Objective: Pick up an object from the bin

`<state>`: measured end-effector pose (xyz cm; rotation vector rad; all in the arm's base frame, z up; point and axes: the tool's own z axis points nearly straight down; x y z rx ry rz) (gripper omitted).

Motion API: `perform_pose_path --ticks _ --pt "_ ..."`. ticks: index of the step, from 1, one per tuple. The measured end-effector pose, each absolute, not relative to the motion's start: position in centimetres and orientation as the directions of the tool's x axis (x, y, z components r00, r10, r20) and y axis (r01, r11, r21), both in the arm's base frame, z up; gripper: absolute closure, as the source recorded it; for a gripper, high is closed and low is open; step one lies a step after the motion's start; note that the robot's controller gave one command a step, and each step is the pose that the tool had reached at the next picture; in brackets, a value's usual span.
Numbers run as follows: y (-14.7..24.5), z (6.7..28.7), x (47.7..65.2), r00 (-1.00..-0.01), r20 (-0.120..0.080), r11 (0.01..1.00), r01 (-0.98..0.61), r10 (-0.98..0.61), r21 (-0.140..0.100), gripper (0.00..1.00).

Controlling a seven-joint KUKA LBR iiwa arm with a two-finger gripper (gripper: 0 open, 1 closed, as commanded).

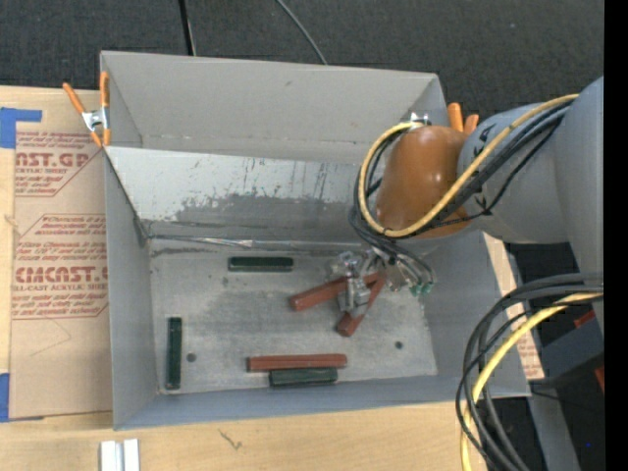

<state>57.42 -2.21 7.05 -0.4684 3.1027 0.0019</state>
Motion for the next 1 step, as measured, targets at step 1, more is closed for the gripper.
perform_pose_path --ticks 1 --pt "-2.59 25.54 57.80 -0.960 -0.010 0.960 -0.281 -0.281 -0.003 1.00"
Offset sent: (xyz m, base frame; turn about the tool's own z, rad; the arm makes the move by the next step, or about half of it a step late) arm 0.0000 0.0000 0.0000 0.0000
